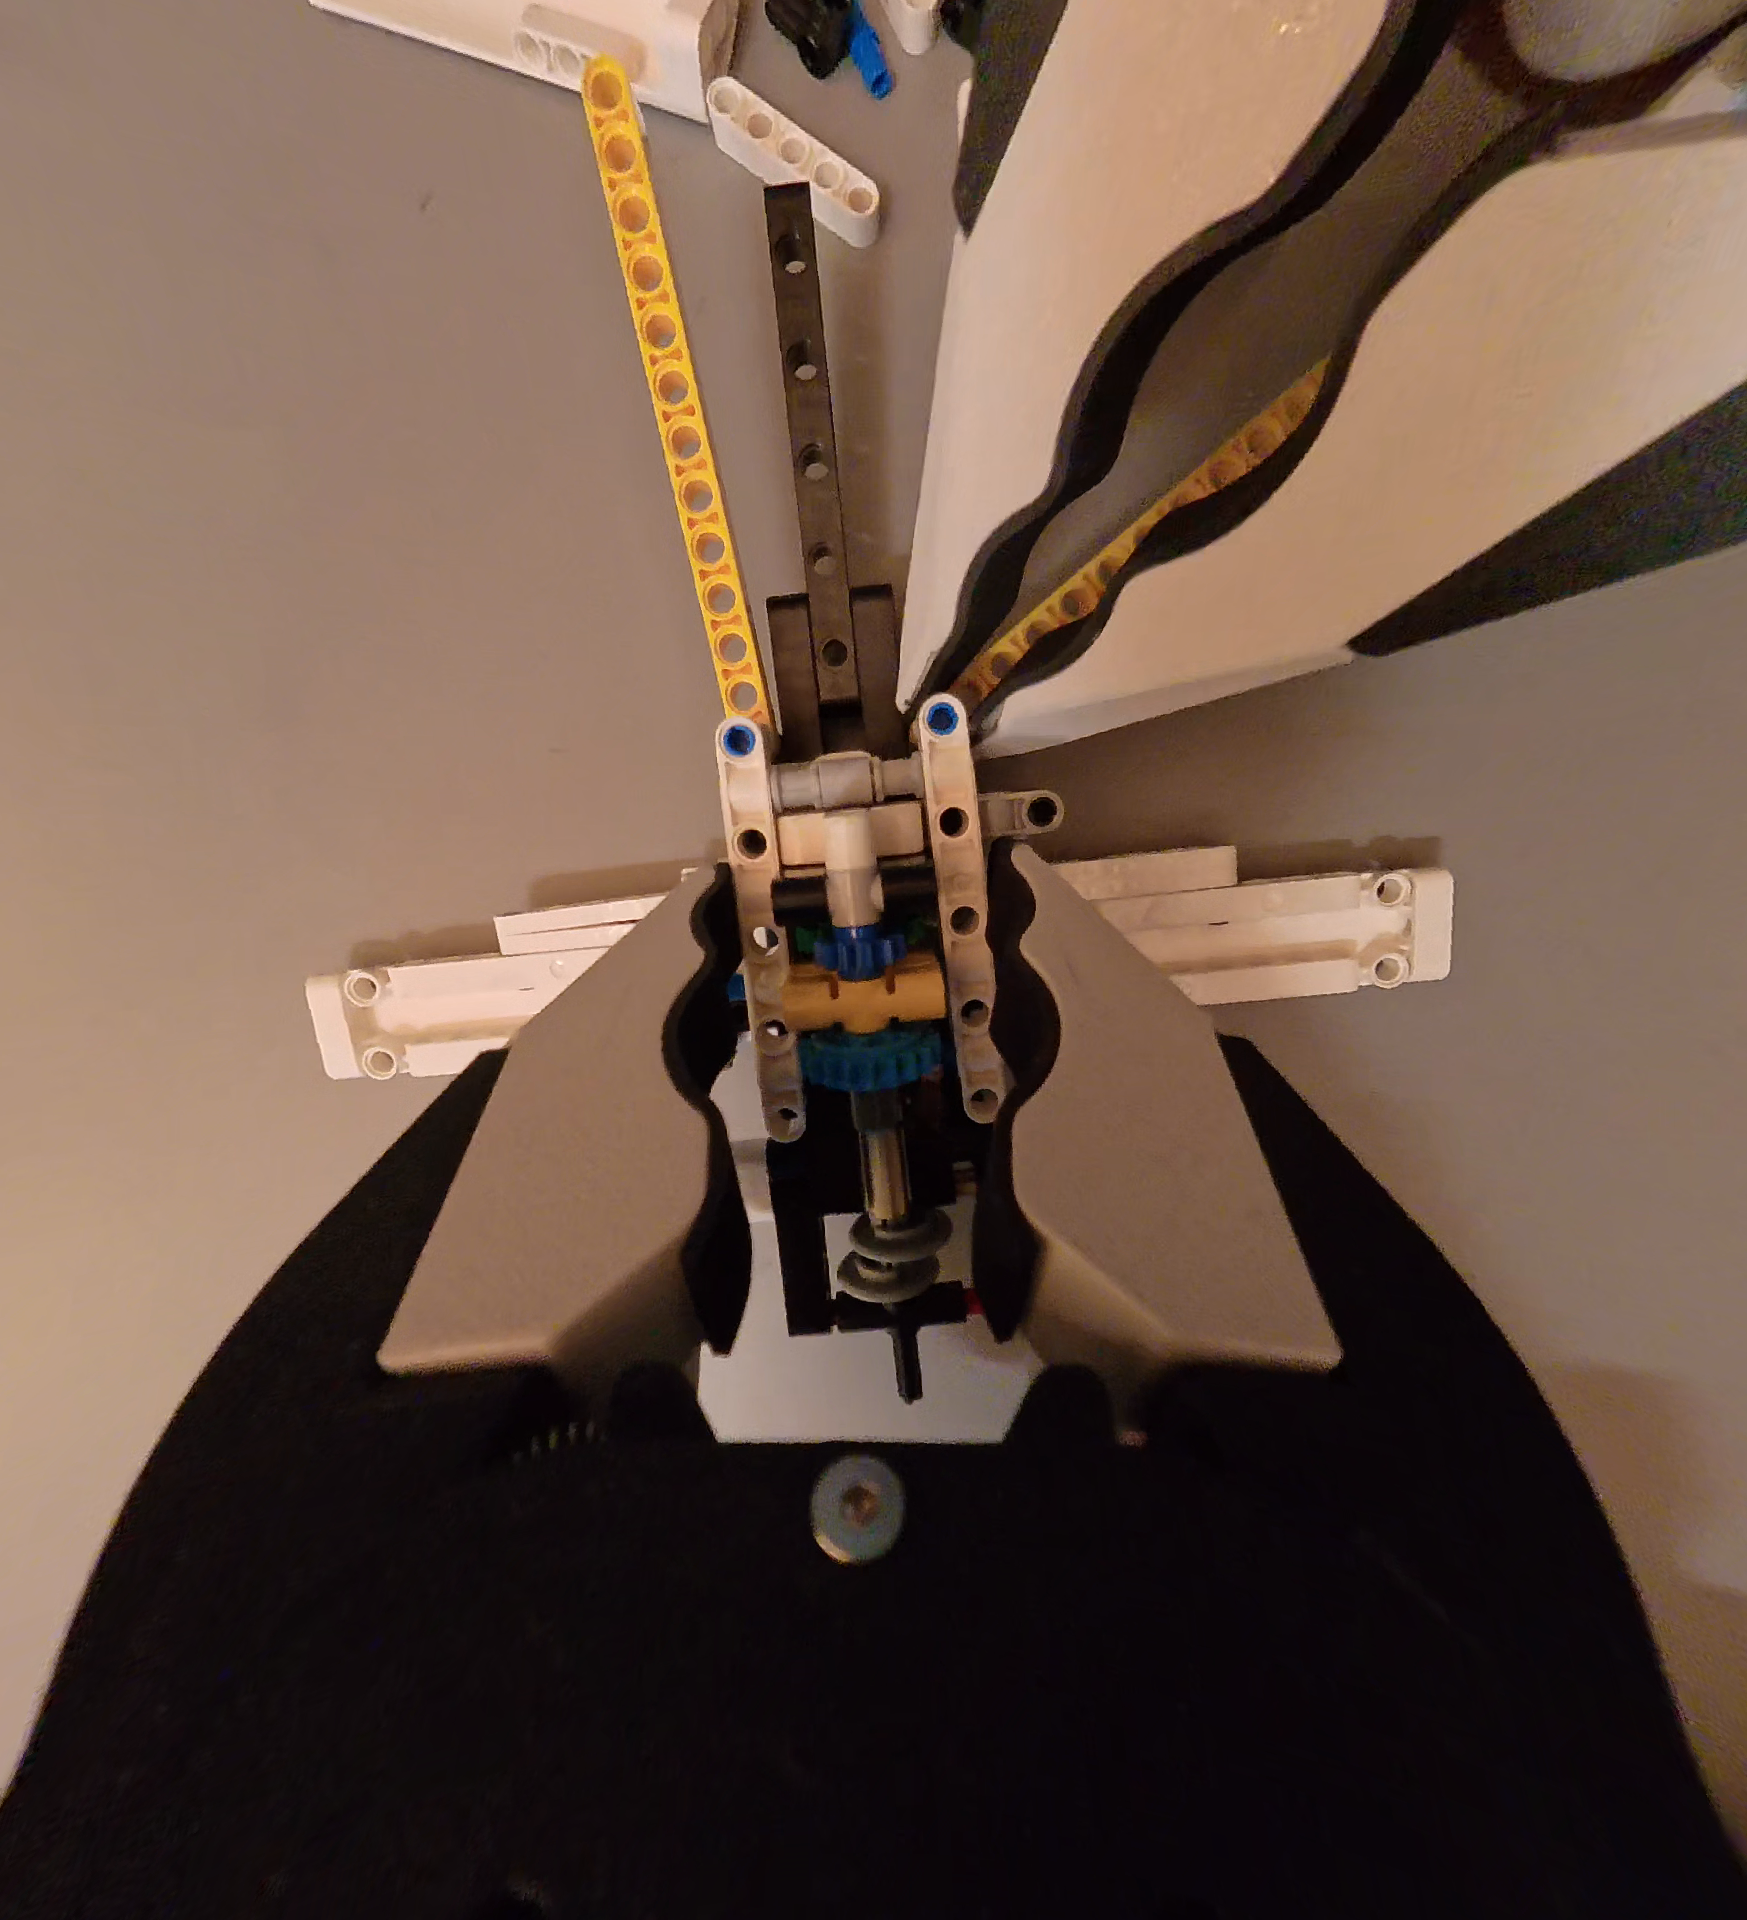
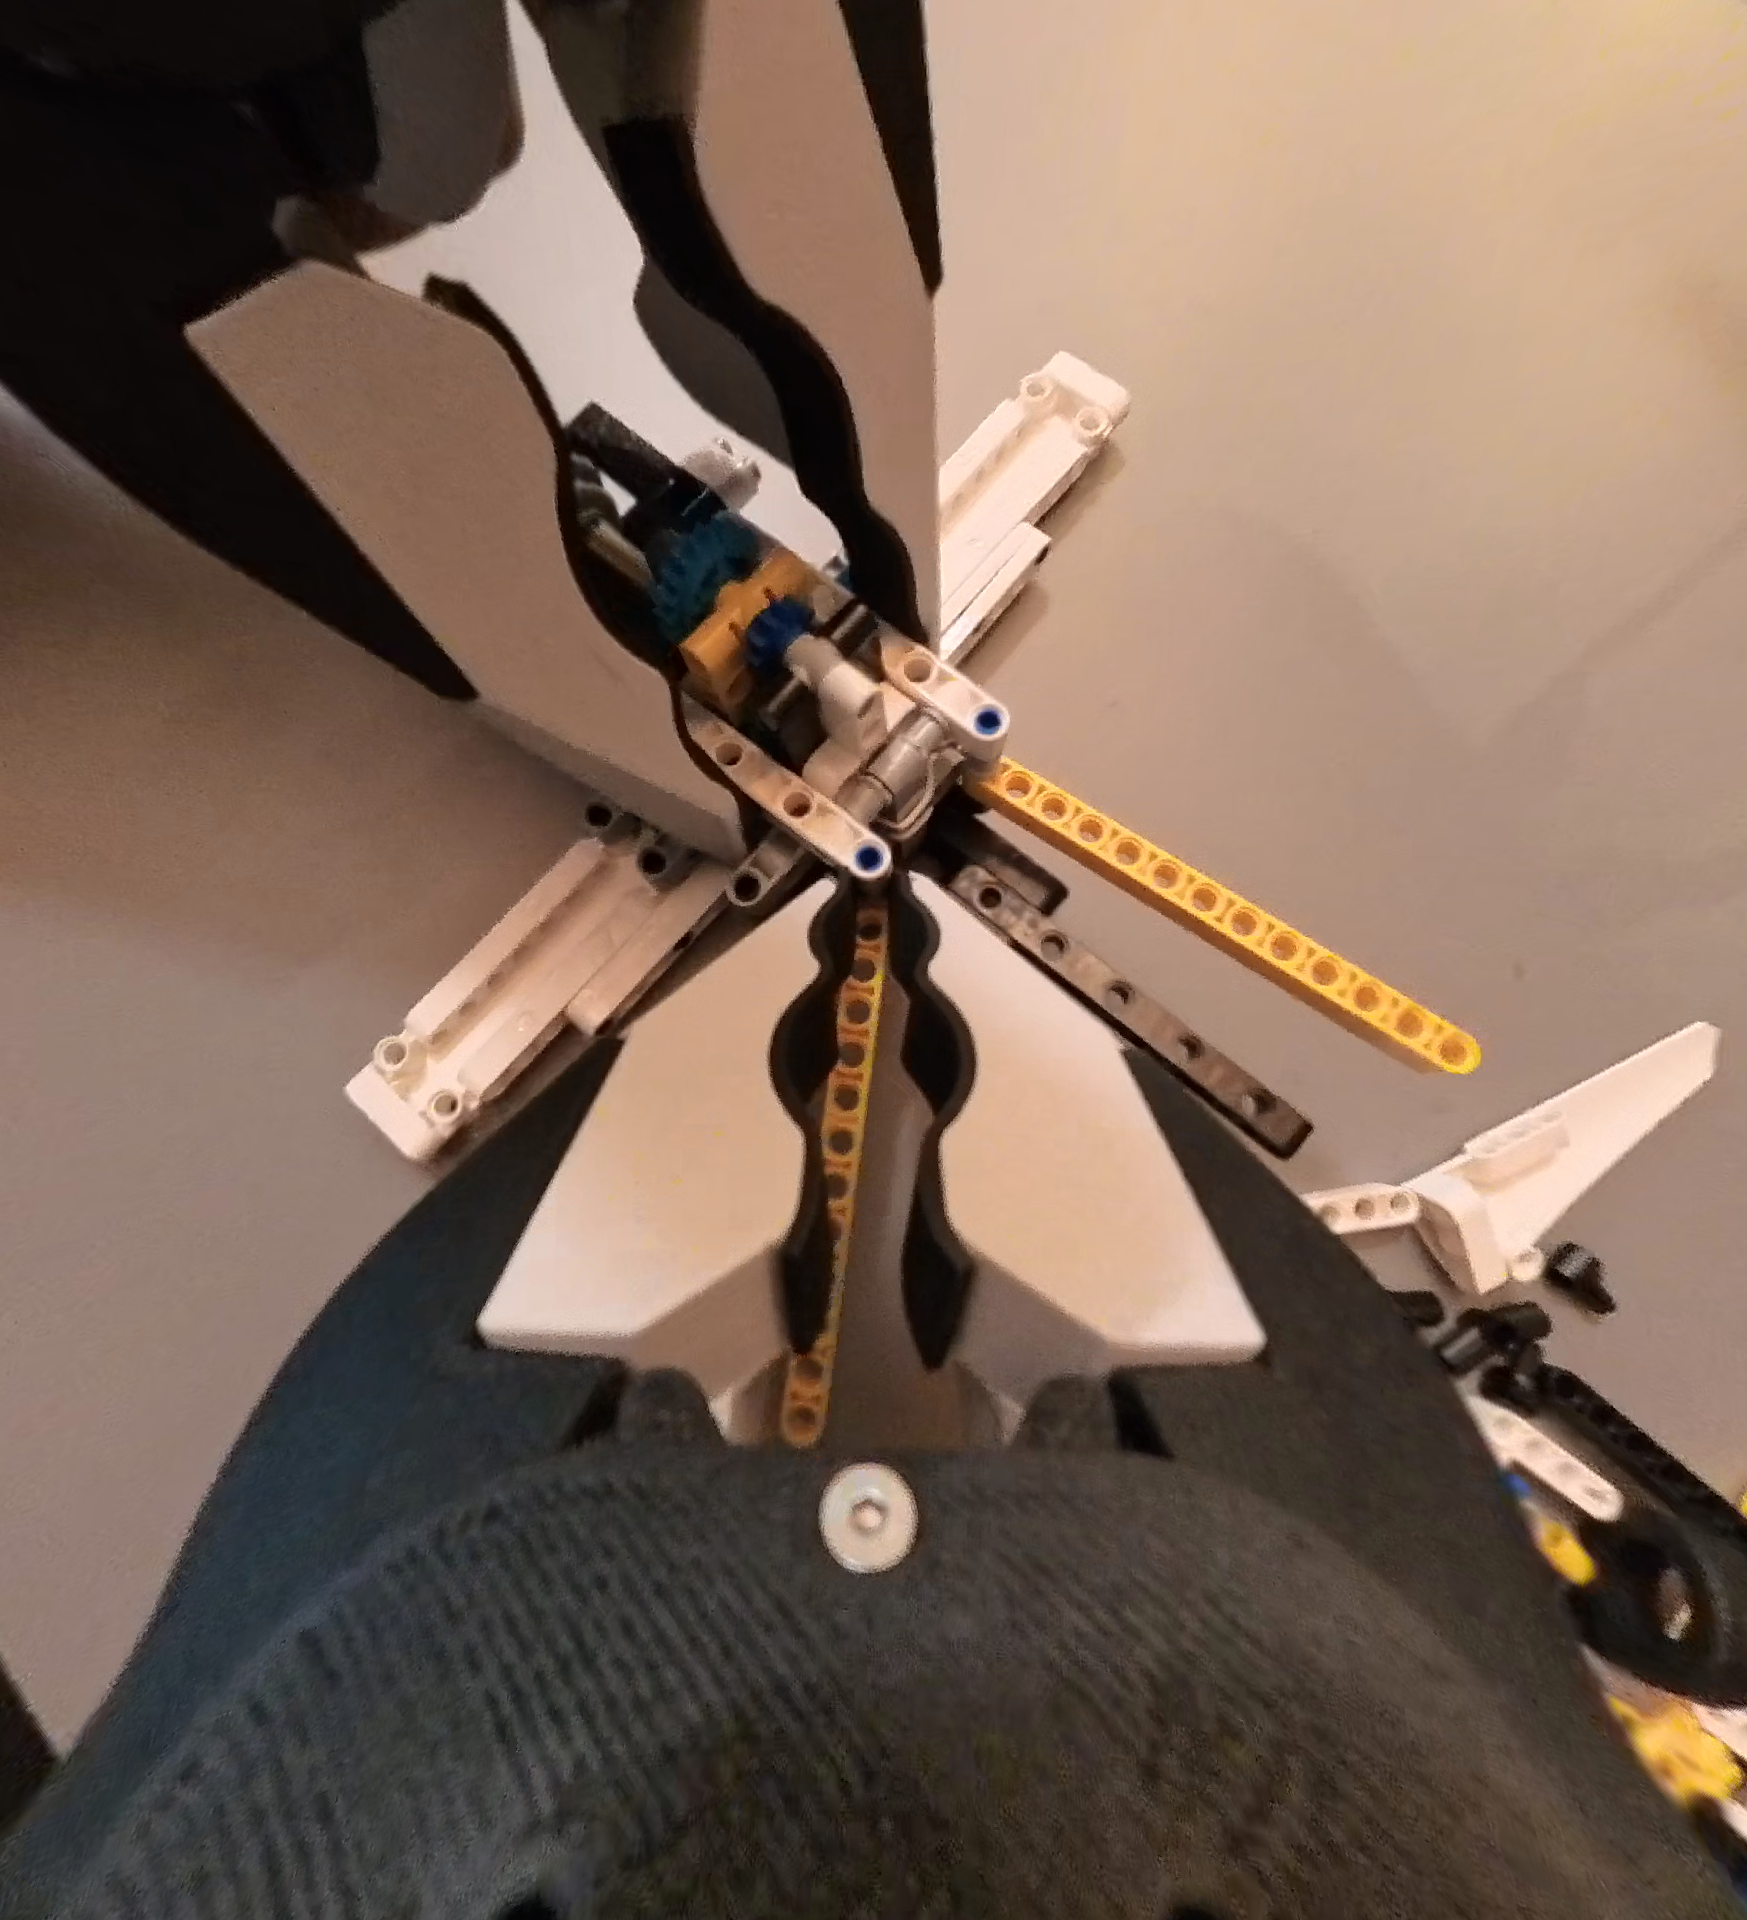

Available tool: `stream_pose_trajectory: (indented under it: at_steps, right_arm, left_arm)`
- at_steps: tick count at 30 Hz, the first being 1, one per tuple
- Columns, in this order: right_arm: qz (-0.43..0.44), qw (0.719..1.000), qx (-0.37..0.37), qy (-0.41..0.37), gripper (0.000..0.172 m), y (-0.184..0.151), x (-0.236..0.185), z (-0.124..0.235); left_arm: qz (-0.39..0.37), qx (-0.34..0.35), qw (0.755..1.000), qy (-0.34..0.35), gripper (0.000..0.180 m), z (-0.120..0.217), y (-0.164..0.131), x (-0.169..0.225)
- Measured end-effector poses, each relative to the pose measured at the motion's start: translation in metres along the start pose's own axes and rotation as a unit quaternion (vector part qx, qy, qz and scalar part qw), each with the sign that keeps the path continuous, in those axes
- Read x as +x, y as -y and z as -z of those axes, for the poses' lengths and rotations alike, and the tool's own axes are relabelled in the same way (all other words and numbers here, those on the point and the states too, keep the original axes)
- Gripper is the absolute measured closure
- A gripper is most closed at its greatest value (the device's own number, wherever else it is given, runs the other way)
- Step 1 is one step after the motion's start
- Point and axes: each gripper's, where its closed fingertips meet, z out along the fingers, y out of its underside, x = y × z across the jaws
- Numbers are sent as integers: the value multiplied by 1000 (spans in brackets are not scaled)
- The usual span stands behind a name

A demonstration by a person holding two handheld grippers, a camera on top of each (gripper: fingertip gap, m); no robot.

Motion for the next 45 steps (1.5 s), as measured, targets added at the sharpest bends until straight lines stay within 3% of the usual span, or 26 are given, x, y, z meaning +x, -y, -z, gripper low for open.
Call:
stream_pose_trajectory:
  at_steps: [5, 12, 18, 28, 35, 45]
  right_arm:
    - [14, 999, -52, -1, 167, -1, 0, 0]
    - [-41, 999, -3, -7, 166, -1, 0, -1]
    - [-111, 990, -25, 83, 165, -2, -1, -2]
    - [-3, 998, -63, -25, 166, -3, 1, -4]
    - [-129, 991, -4, 37, 163, -6, 0, -8]
    - [-65, 996, -57, 5, 164, -9, 2, -9]
  left_arm:
    - [4, 6, 1000, -1, 132, 0, 0, 0]
    - [8, 7, 1000, 2, 132, 0, 0, 0]
    - [8, 9, 1000, 0, 133, 0, 1, 0]
    - [6, 22, 1000, 2, 133, 0, 1, -1]
    - [23, 14, 1000, 7, 133, 0, 1, -2]
    - [17, 16, 1000, 13, 133, 1, 1, -2]
